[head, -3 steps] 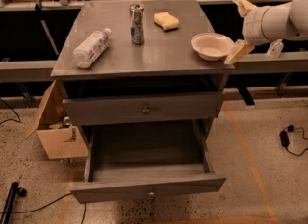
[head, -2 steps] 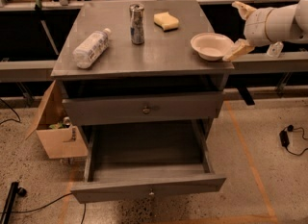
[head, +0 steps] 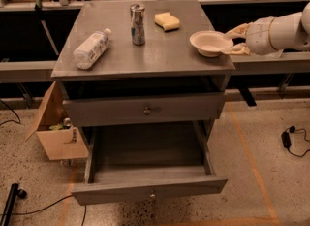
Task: Move paper bowl near redbull can
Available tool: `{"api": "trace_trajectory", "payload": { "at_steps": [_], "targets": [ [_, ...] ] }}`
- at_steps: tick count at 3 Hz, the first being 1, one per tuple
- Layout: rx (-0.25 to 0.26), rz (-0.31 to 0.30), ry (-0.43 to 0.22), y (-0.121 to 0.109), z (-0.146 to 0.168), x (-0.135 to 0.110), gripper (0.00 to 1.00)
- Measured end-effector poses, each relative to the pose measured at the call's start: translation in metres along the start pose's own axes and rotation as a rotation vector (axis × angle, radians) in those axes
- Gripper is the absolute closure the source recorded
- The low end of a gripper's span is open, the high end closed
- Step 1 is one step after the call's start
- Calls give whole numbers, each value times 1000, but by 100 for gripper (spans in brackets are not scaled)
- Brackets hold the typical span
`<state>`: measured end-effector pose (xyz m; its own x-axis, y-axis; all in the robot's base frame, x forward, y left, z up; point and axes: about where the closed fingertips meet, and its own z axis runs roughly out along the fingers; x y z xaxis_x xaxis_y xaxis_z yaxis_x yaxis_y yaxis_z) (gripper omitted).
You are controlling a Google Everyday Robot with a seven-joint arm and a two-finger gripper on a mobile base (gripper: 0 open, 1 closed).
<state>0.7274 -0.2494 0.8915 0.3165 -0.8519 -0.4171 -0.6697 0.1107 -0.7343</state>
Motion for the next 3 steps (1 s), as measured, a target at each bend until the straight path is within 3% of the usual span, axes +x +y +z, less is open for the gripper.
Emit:
{"api": "trace_trajectory", "payload": {
  "at_steps": [1,2,3],
  "targets": [
    [-63,2,-45,15,8,-1,60],
    [-94,-8,-65,21,14,-1,37],
    [-104,-23,-77,23,18,-1,38]
  ]
}}
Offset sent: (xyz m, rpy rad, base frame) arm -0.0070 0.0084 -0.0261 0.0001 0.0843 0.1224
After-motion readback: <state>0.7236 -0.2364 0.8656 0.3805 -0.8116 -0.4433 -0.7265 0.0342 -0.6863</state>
